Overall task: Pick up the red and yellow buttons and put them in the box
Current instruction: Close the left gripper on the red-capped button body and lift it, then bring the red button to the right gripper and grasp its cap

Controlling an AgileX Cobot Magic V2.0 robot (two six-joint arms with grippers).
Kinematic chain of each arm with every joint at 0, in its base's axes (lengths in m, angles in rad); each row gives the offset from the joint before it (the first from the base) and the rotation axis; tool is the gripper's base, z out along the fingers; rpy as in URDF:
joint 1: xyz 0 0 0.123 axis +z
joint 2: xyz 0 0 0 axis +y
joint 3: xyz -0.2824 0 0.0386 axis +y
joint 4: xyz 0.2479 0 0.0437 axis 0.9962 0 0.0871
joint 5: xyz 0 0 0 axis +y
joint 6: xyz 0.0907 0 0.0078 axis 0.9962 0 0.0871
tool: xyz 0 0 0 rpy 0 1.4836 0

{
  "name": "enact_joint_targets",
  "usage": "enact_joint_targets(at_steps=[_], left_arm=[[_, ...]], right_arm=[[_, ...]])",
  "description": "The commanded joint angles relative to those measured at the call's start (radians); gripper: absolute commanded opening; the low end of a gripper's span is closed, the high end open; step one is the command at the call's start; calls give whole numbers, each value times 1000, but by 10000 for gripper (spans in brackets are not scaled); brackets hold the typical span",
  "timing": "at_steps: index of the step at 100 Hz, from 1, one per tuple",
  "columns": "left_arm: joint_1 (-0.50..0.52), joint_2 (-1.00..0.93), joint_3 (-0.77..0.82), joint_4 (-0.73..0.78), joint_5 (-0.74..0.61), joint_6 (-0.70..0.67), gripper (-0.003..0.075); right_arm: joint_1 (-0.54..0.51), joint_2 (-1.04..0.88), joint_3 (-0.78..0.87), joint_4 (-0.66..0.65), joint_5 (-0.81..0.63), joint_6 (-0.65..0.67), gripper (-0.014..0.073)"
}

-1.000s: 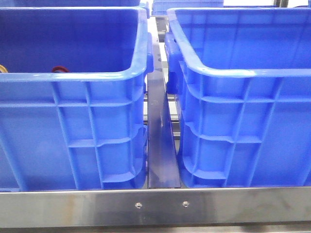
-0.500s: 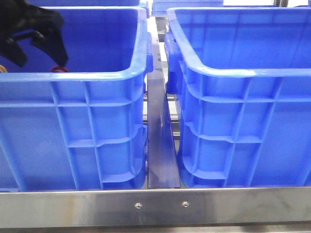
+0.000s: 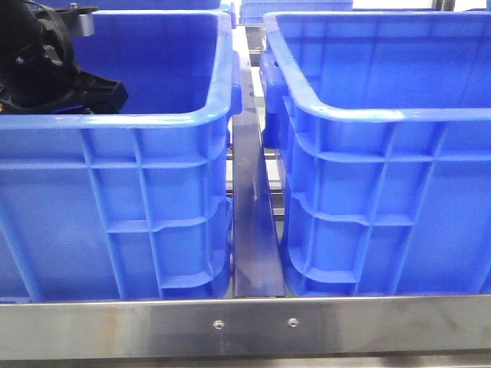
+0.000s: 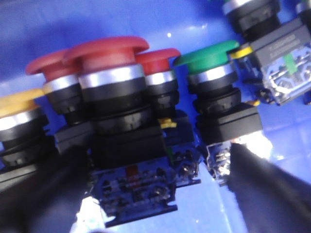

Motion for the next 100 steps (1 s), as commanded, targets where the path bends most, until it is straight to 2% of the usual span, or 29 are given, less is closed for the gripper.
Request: enact_joint_targets(at_steps=[1, 5, 7, 13, 14, 15, 23, 61, 80, 100], left_arm=[[-7, -45, -34, -3, -35, 1, 396], [-7, -45, -34, -3, -34, 1, 306], [-7, -45, -34, -3, -31, 1, 293], [-7, -45, -34, -3, -27, 1, 165], [-7, -47, -34, -3, -27, 1, 124], [-7, -47, -34, -3, -27, 1, 124], [-7, -63, -34, -3, -23, 1, -21], [-27, -317, -26, 0, 48, 3, -19], [-141, -478, 21, 21, 55, 5, -19], [-326, -608, 62, 21, 57, 5, -19]], right_arm=[[2, -26, -19, -8, -81, -2, -69], [2, -26, -19, -8, -81, -2, -69], [2, -26, -19, -8, -81, -2, -69], [2, -26, -19, -8, -81, -2, -69], [2, -26, -19, -8, -81, -2, -69], [2, -26, -19, -8, -81, -2, -69], [2, -26, -19, -8, -81, -2, -69], [2, -26, -19, -8, -81, -2, -69], [2, -26, -19, -8, -81, -2, -69], [2, -26, -19, -8, -81, -2, -69]])
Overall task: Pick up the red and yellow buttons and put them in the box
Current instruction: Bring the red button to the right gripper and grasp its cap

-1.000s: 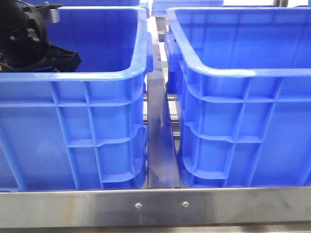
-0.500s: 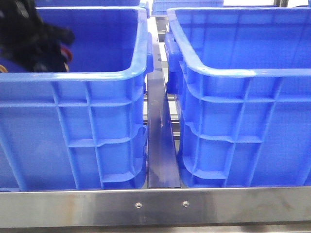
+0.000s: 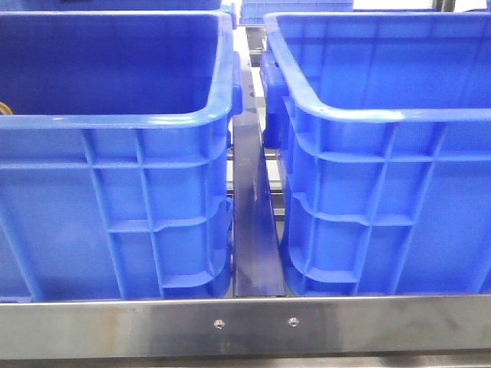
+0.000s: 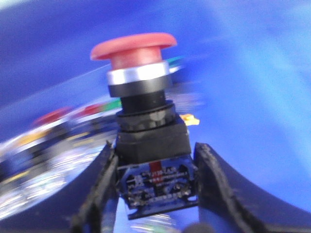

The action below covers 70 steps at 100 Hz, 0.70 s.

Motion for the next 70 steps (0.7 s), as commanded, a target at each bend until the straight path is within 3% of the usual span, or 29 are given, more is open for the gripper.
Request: enact_joint_targets(at_steps=[1, 30, 47, 57, 70], left_arm=[[-90, -75, -13, -5, -53, 3, -19], [-367, -120, -11, -4, -46, 3, -19], [-444, -117, -11, -4, -50, 3, -19], [-448, -117, -11, -4, -52, 3, -19], [-448, -117, -11, -1, -52, 3, -19]], right_arm=[[2, -26, -19, -8, -81, -2, -69], [2, -26, -19, -7, -114, -2, -69], [3, -26, -62, 57, -102, 39, -69], [3, -14, -161, 79, 8, 44, -69], [3, 61, -354, 130, 252, 44, -69]])
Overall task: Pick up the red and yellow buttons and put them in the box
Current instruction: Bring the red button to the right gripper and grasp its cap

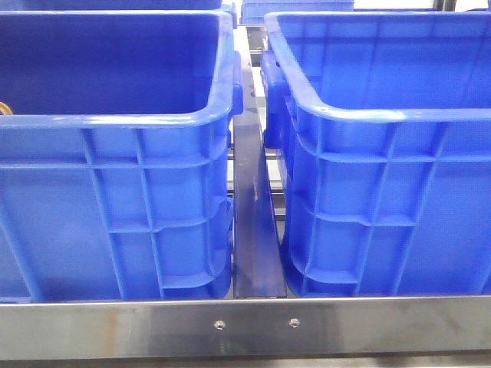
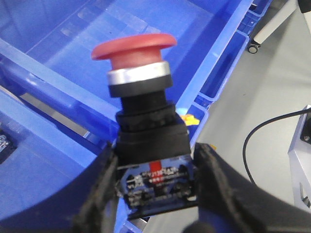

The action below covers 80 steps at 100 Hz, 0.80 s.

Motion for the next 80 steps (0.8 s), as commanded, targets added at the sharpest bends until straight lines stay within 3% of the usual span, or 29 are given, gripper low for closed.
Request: enact_joint_targets(at_steps=[1, 27, 46, 56, 71, 80], left_arm=[[-7, -19, -28, -4, -71, 1, -19], [-7, -19, -28, -2, -71, 1, -19], [-7, -19, -28, -2, -71, 1, -19], [-7, -19, -28, -2, -71, 1, -19], [-7, -19, -28, -2, -71, 1, -19], [-7, -19, -28, -2, -71, 1, -19]], right_arm=[[0, 60, -156, 43, 78, 4, -69], [0, 374, -574, 210, 563, 4, -69], [0, 542, -657, 339, 627, -13, -36], [0, 603, -655, 444, 637, -65, 127], [0, 678, -655, 641, 644, -173, 519], [2, 722, -655, 787, 661, -282, 614]])
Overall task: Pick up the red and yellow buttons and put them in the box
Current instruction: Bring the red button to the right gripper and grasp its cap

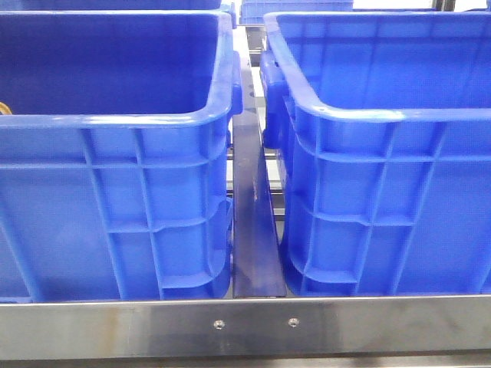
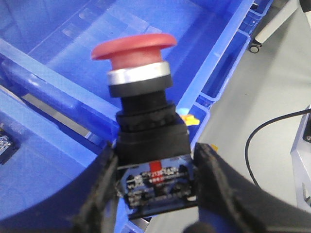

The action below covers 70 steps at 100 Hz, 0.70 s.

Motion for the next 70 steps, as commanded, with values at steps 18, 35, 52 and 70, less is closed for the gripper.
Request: enact_joint_targets(at_steps=[18, 35, 52, 70], left_arm=[[-7, -19, -28, -6, -71, 1, -19], [-7, -19, -28, -6, -71, 1, -19], [-7, -19, -28, -6, -71, 1, -19], [-7, -19, -28, -6, -71, 1, -19]], right_arm=[[6, 144, -33, 504, 56, -363, 613], [7, 257, -33, 709, 169, -528, 613], [33, 316, -34, 756, 212, -564, 613], [139, 339, -56, 759, 154, -580, 613]])
